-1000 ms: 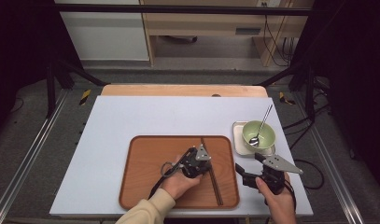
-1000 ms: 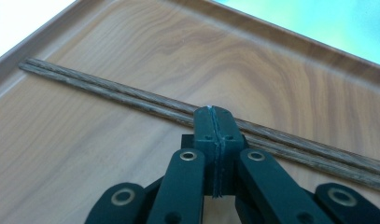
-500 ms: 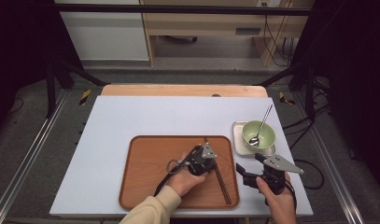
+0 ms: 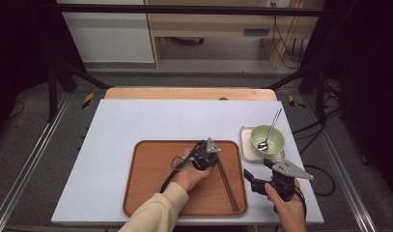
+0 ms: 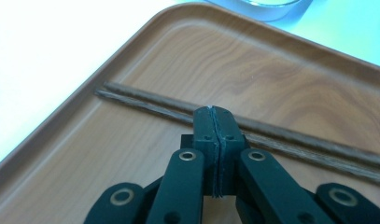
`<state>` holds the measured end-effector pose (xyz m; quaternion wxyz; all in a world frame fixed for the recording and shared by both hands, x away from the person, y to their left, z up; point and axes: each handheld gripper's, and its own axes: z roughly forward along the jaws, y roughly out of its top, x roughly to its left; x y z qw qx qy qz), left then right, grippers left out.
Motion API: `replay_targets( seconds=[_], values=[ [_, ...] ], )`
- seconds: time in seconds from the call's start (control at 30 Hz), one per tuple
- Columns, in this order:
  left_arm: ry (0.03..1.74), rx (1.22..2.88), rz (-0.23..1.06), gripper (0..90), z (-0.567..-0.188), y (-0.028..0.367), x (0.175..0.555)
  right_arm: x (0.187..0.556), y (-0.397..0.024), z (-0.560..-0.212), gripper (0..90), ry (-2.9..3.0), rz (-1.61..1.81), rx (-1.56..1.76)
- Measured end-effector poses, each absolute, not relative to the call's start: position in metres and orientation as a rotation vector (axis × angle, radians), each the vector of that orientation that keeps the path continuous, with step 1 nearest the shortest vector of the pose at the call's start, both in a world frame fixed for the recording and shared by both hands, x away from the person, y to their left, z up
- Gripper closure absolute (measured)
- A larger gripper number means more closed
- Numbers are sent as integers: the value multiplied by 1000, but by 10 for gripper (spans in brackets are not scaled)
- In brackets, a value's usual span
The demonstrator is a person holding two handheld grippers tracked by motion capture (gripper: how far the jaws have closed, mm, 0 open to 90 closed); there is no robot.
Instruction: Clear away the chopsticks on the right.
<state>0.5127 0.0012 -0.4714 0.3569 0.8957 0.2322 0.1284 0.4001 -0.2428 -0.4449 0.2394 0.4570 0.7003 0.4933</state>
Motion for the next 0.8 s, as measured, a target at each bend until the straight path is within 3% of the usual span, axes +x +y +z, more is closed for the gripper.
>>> replay_targets(
  seconds=[0.8],
  values=[
    [532,2289,286,890,-469,-11,510,401,-243,-446,136,1920,1346,1244]
  ],
)
